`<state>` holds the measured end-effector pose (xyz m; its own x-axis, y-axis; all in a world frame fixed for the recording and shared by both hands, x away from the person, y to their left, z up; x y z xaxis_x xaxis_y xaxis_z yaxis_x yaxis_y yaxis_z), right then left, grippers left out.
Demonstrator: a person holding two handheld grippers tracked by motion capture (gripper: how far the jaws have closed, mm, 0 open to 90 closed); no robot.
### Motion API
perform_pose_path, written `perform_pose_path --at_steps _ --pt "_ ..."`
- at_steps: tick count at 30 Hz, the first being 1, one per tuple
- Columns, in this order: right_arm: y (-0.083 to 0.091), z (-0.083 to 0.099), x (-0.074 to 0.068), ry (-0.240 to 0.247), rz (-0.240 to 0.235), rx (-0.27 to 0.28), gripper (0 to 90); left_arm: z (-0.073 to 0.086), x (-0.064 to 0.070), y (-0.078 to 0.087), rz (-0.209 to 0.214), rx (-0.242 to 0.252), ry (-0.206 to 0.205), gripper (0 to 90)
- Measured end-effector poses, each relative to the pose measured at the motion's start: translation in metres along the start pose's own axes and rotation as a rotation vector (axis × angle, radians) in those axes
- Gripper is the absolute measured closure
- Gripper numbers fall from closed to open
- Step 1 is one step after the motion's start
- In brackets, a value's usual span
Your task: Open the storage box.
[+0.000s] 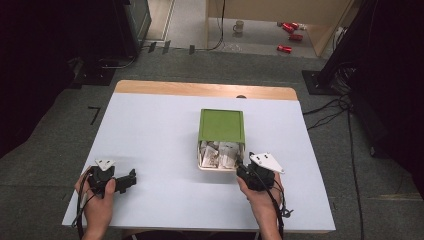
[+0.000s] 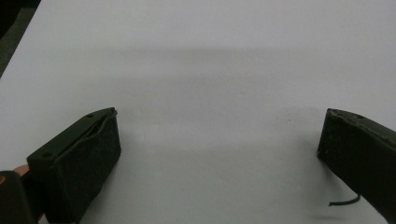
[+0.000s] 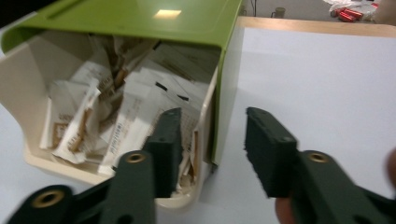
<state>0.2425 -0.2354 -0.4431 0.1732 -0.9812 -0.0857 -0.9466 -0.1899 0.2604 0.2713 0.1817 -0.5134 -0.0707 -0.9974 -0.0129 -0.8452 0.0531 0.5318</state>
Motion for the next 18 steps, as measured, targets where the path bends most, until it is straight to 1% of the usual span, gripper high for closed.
perform_pose_path --at_steps 2,3,4,5,6,7,8,9,10,12,14,16,18 --pt "0.0001 -0.0017 -0.0008 -0.013 -0.004 0.012 64.8 0.0 0.0 0.0 0.0 0.0 0.0 0.0" --pt "-0.0003 -0.002 -0.0022 -0.01 -0.022 0.013 67.7 0.0 -0.0001 0.0 0.0 0.0 0.0 0.0" --pt "-0.0005 -0.0017 -0.0036 -0.001 -0.029 0.009 69.5 0.0 -0.0001 0.0 0.0 0.0 0.0 0.0" --pt "-0.0005 -0.0017 -0.0036 -0.001 -0.029 0.009 69.5 0.0 0.0 0.0 0.0 0.0 0.0 0.0" --pt "-0.0015 -0.0007 -0.0051 -0.008 -0.013 -0.005 74.3 0.0 0.0 0.0 0.0 0.0 0.0 0.0" --pt "-0.0015 -0.0007 -0.0051 -0.008 -0.013 -0.005 74.3 0.0 0.0 0.0 0.0 0.0 0.0 0.0" --pt "-0.002 -0.0009 -0.0042 -0.015 0.002 -0.009 78.7 0.0 0.0 0.0 0.0 0.0 0.0 0.0" --pt "-0.002 -0.0009 -0.0042 -0.015 0.002 -0.009 78.7 0.0 0.0 0.0 0.0 0.0 0.0 0.0" --pt "-0.0022 -0.0012 -0.0043 -0.011 0.019 0.001 81.4 0.0 0.0 0.0 0.0 0.0 0.0 0.0" --pt "-0.0035 -0.0008 -0.0062 0.009 0.027 0.011 80.3 -0.0001 0.0 0.0 0.0 0.0 0.0 0.0" --pt "-0.0045 -0.0006 -0.0062 0.002 0.025 0.011 81.4 -0.0001 0.0 -0.0001 0.0 0.0 0.0 0.0" --pt "-0.0048 -0.0014 -0.0049 -0.027 0.028 0.008 83.0 0.0 0.0 -0.0001 0.0 0.0 0.0 0.0" --pt "-0.0045 -0.0012 -0.0053 -0.025 0.031 0.01 83.4 0.0 0.0 -0.0001 0.0 0.0 0.0 0.0"
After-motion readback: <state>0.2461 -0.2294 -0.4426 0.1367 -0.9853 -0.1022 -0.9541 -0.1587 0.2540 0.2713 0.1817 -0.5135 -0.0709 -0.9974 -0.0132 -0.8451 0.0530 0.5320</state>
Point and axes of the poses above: each handheld gripper's, and its own axes: y roughly backward along the jaws, z roughly out of its underside, x roughly to its right, the point moved 2 cm from there along -y, roughly forward along the jaws, and after that the axes turned 15 degrees about x, right-handed, at the moved point
